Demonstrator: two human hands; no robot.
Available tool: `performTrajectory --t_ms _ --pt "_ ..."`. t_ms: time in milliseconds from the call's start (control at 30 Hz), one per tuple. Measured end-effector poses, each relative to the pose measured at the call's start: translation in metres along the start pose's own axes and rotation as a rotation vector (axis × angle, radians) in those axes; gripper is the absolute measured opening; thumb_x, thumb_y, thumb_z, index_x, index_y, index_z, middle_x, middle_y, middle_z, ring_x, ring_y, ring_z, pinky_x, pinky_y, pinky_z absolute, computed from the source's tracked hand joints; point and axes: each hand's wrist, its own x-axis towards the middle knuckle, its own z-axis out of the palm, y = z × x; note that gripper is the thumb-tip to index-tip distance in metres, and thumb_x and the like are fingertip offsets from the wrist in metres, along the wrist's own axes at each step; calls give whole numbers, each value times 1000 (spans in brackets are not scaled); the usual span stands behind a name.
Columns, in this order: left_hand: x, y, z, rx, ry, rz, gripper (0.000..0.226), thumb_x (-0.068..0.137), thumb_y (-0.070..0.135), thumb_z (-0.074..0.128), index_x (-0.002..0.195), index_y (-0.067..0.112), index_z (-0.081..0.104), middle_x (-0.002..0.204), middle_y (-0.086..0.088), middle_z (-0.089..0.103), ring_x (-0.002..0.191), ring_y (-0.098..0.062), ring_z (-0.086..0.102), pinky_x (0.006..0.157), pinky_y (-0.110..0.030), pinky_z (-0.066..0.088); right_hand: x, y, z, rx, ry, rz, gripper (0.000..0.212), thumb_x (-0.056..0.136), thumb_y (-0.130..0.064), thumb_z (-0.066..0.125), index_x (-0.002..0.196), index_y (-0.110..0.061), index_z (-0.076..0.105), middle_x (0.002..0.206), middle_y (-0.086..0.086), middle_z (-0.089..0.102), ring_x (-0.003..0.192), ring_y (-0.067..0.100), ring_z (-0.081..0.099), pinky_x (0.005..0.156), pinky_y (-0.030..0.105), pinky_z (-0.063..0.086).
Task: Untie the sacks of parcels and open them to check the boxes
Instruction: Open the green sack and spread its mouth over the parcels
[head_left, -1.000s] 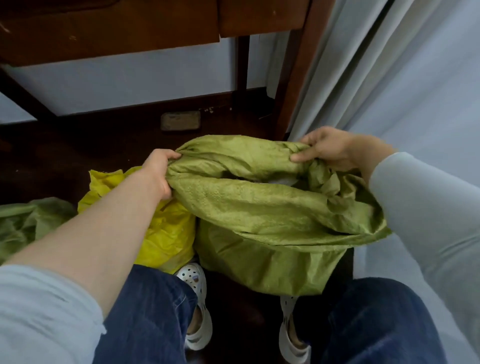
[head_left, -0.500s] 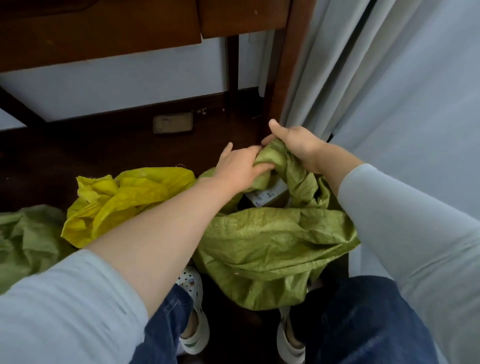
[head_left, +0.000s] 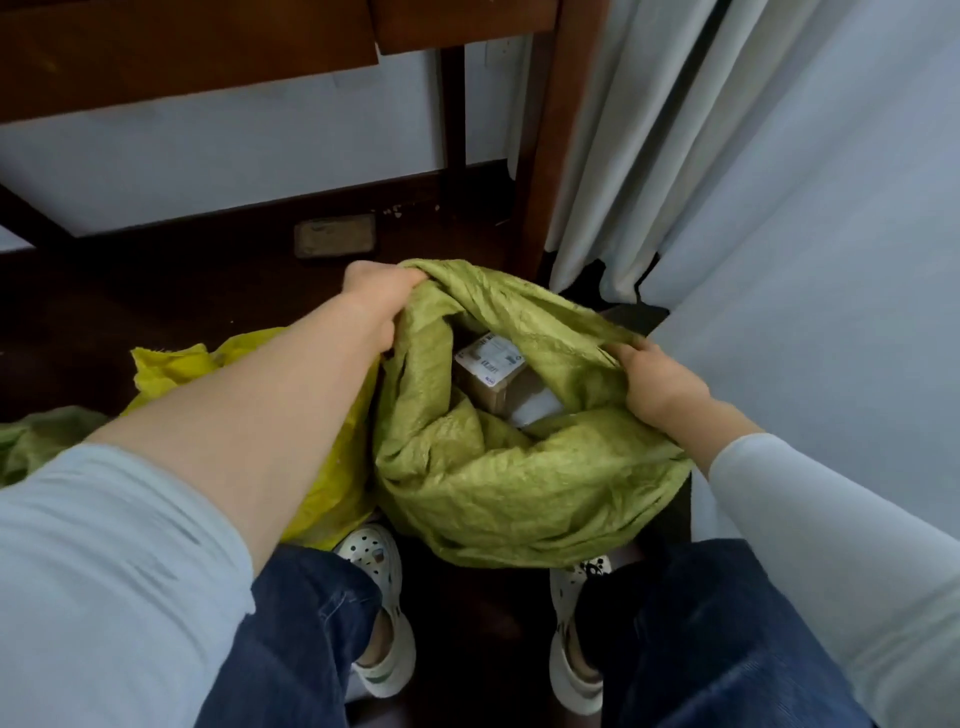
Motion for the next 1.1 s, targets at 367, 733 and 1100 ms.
performTrajectory --t_ms 367,733,1100 --pt "3 -6 -8 296 64 48 56 74 26 65 127 13 53 123 -10 57 114 -30 55 99 -40 45 -9 -1 -17 1337 -230 386 27 69 -2 44 91 -1 59 82 16 62 75 34 61 73 38 52" --pt "-116 -82 52 1410 -587 723 79 76 30 72 138 16 25 133 -12 48 118 -33 52 84 -40 49 -18 -9 -20 1697 -148 542 24 99 -15 36 110 -1 53 96 15 61 100 27 60 92 45 45" --pt "-93 -80 9 1202 -34 1493 34 63 4 32 58 14 64 55 -3 53 45 -19 55 39 -15 28 -61 -36 8 1681 -339 558 94 50 -60 82 123 -10 50 125 16 56 120 36 50 106 59 31"
